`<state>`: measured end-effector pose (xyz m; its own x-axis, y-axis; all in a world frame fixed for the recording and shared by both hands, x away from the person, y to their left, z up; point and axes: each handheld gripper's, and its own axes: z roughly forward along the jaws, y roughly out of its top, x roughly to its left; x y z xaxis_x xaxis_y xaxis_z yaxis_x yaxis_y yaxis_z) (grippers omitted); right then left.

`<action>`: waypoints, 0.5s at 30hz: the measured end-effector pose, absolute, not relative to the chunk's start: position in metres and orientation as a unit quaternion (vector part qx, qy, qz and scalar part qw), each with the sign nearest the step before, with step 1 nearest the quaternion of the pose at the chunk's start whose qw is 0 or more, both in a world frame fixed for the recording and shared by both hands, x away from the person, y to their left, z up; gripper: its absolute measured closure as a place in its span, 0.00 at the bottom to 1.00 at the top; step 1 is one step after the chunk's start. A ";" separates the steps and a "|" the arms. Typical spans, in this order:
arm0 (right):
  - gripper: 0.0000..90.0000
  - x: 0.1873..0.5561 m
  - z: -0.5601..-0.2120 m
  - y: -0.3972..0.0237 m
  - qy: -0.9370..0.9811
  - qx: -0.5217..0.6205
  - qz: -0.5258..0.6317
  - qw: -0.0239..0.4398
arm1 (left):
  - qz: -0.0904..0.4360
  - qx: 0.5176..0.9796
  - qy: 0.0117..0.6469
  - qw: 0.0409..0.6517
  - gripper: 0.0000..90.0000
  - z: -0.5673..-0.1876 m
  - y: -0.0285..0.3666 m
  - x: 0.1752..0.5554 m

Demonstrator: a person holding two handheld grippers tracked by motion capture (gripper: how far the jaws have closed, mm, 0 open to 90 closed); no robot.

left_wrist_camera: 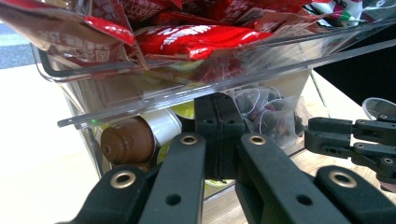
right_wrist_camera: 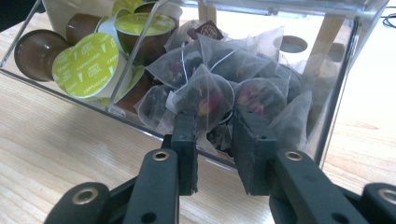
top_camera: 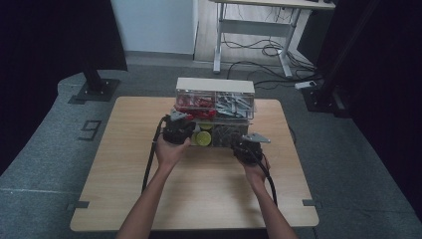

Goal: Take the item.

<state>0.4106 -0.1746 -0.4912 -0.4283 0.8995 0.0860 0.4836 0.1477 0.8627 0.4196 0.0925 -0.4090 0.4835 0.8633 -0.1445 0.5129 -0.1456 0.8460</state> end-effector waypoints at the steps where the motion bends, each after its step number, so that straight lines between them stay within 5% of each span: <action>1: 0.77 0.411 -0.490 -0.174 0.720 0.480 0.442 0.236 | 0.193 0.732 0.470 0.454 1.00 -0.409 0.093 0.420; 15: 0.74 0.422 -0.488 -0.165 0.723 0.475 0.431 0.257 | 0.188 0.730 0.470 0.459 1.00 -0.409 0.093 0.420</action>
